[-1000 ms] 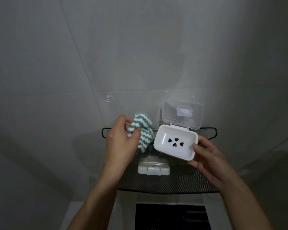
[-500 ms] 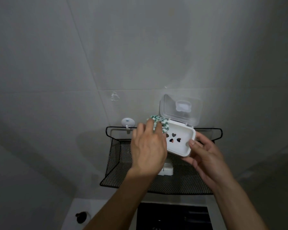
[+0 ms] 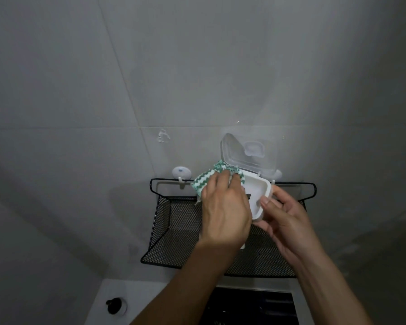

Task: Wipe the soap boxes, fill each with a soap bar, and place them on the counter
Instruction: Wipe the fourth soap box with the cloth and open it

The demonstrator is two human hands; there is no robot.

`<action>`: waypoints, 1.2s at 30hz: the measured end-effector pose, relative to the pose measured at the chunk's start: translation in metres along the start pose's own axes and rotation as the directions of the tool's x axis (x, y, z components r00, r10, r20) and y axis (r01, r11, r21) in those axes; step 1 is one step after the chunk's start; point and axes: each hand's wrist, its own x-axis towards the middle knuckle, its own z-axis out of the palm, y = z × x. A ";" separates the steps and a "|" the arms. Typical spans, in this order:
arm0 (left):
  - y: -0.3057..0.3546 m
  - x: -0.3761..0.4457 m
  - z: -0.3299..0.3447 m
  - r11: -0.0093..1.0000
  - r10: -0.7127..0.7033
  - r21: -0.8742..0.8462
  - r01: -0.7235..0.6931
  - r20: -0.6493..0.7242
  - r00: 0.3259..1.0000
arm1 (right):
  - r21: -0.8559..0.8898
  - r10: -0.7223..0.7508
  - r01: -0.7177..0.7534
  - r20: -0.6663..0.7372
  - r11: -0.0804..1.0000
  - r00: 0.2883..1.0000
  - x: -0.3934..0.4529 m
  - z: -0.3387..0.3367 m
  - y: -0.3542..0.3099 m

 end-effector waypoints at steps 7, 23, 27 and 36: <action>-0.001 0.001 -0.011 0.957 -0.118 -0.270 0.109 -0.014 0.993 | -0.027 -0.001 0.001 0.008 1.000 1.000 0.001 0.002 0.000; 0.000 0.015 -0.012 0.975 -0.084 -0.217 0.052 -0.138 0.987 | -0.067 -0.005 0.007 0.041 0.998 0.999 0.001 0.009 -0.002; 0.003 0.016 -0.007 0.977 0.003 -0.207 -0.043 -0.187 0.982 | -0.052 -0.016 0.018 0.050 0.998 0.999 0.003 0.010 -0.008; -0.001 0.012 -0.006 0.953 0.226 -0.152 -0.263 -0.226 0.948 | -0.030 0.003 -0.001 0.079 1.000 0.997 0.002 0.003 -0.016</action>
